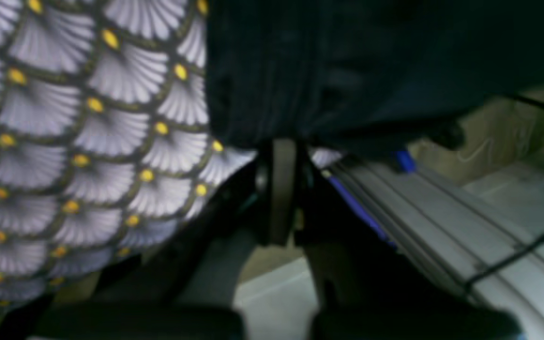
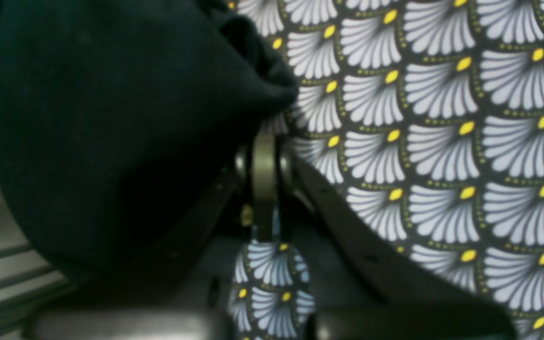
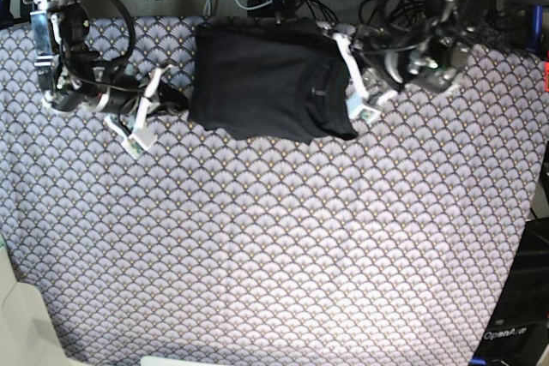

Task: Fold the T-shirt properly
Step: 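Press and square the black bundle with both grippers, then grasp the bundle edge with the left gripper and fold it over the bundle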

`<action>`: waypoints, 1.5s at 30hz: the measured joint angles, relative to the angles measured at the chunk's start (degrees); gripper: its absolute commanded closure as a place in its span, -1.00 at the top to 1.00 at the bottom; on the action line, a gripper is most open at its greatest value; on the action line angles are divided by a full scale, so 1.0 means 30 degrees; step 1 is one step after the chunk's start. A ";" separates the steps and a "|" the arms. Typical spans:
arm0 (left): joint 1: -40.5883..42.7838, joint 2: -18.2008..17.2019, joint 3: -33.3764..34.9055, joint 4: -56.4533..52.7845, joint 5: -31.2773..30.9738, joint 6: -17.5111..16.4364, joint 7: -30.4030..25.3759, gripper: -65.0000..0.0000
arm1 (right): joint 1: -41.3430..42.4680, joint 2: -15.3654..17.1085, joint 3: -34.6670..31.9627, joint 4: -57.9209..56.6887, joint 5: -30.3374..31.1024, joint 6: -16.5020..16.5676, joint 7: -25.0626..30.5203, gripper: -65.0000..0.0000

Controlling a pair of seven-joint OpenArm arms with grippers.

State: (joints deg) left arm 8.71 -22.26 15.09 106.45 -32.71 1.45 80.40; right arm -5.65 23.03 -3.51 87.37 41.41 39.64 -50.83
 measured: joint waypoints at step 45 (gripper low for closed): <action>-0.4131 0.4437 -0.1464 0.0444 0.7919 0.0029 -0.0073 -1.00 | -0.5297 -0.0240 0.1027 0.4379 -0.0226 -0.0007 -0.0066 -1.00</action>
State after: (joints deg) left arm -3.68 -8.95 10.70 107.79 -8.95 1.54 80.18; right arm -21.54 22.31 -0.43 100.51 40.73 39.62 -51.03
